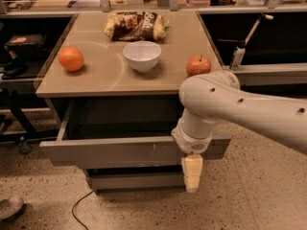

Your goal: Open top drawer

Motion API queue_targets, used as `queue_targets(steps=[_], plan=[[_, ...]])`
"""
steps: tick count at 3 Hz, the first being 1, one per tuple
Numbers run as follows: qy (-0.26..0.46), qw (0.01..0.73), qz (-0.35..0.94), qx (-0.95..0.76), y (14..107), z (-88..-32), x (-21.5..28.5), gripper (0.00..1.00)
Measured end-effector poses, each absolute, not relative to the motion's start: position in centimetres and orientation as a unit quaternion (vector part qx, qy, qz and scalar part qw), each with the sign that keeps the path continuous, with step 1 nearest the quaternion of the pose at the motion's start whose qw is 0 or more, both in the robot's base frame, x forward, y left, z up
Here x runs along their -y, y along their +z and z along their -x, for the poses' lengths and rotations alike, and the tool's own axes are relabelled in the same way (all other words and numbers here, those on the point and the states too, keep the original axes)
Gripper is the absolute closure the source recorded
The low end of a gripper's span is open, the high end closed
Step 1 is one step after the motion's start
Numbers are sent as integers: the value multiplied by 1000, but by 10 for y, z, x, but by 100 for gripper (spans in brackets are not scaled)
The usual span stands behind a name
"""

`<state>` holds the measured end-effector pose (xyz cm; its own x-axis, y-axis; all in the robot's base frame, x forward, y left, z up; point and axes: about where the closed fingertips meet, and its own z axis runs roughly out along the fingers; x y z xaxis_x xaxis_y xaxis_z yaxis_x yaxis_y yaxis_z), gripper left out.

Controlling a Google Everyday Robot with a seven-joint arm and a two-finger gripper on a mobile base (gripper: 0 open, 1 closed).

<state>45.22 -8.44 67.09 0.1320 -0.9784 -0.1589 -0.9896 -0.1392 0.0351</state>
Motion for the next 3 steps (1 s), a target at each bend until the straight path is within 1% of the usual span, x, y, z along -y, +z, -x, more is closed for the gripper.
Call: queue_targets(steps=[1, 2, 3], plan=[[82, 1, 759, -646, 682, -426, 114, 0], [84, -5, 761, -643, 682, -423, 116, 0], [76, 12, 762, -643, 693, -439, 106, 0]])
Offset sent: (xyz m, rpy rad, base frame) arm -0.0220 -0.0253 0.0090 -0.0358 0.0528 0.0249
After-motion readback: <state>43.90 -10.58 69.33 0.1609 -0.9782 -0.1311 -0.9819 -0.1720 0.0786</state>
